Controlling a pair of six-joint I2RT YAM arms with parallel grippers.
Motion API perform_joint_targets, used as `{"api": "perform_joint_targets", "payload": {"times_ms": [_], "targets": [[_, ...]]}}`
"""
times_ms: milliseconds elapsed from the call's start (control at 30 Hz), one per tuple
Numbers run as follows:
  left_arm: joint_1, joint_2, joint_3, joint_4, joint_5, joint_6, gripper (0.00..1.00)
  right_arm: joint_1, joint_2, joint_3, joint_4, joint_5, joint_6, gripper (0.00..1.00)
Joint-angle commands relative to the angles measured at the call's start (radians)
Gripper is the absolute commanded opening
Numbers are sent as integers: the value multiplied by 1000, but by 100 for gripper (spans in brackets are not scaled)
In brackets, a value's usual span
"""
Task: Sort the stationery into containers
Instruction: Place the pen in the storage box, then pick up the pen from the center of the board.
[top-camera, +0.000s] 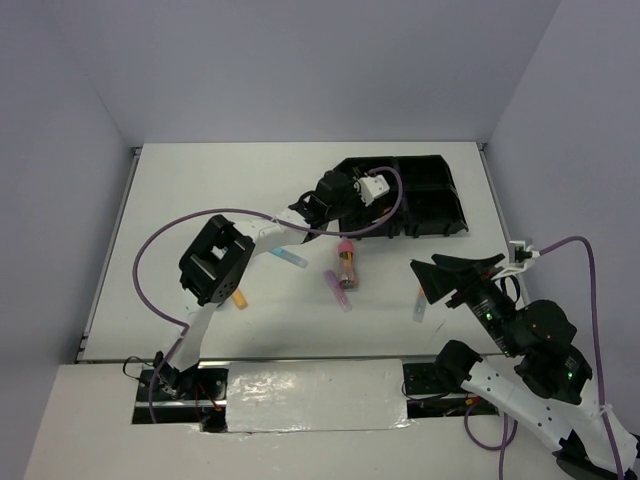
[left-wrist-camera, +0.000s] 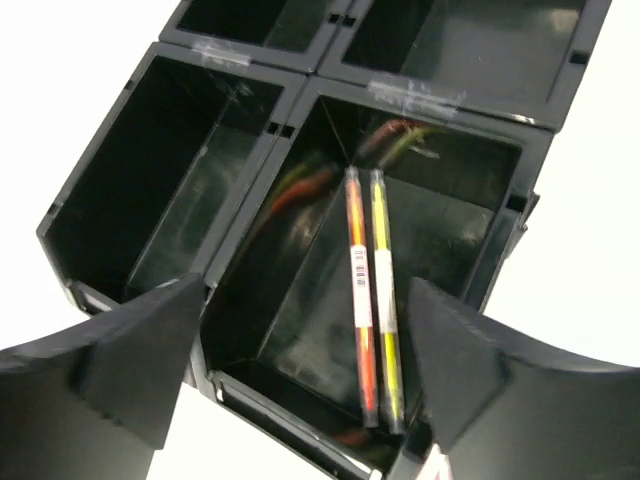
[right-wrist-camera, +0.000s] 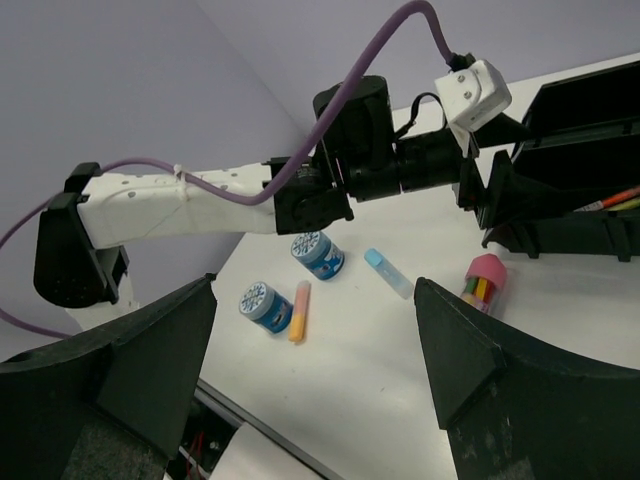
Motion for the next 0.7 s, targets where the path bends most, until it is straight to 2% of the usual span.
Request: {"api": "perform_joint_targets", "payload": {"times_ms": [0, 100, 200, 233, 267, 300, 333, 367, 400, 433, 467, 500, 567, 600, 667], "targets": [[0, -46, 6, 106, 3, -65, 99, -2, 18, 4, 54, -5, -23, 87], [1, -123, -12, 143, -26, -118, 99, 0, 31, 4, 56, 4, -32, 87], [1, -256, -24, 143, -147, -227, 99, -2, 59, 2, 47, 50, -50, 89], [3, -284, -17, 114, -275, -302, 99, -2, 92, 5, 28, 72, -53, 90], [3, -309, -5, 65, -345, -366, 99, -2, 117, 9, 10, 96, -47, 91], [7, -333, 47, -8, -400, -415, 99, -2, 148, 18, -13, 125, -38, 93], [18, -376, 73, -185, -440, -509, 99, -3, 218, 19, -45, 171, -30, 94], [21, -401, 89, -270, -524, -558, 99, -2, 256, 19, -53, 181, -20, 95], [26, -460, 97, -352, -564, -641, 99, -8, 301, 21, -56, 184, -15, 96], [38, -497, 86, -509, -601, -676, 99, -14, 391, 25, -65, 179, -6, 96], [44, -531, 72, -582, -655, -710, 99, -25, 431, 38, -68, 172, 6, 96], [61, -604, 33, -734, -683, -782, 99, -54, 509, 42, -65, 143, 10, 96], [70, -684, -59, -870, -753, -842, 99, -109, 576, 47, -49, 78, -4, 97], [72, -771, -98, -927, -784, -894, 99, -188, 638, 47, -44, 2, -7, 98], [72, -918, -238, -1038, -847, -930, 99, -259, 683, 36, -38, -40, -18, 99]]}}
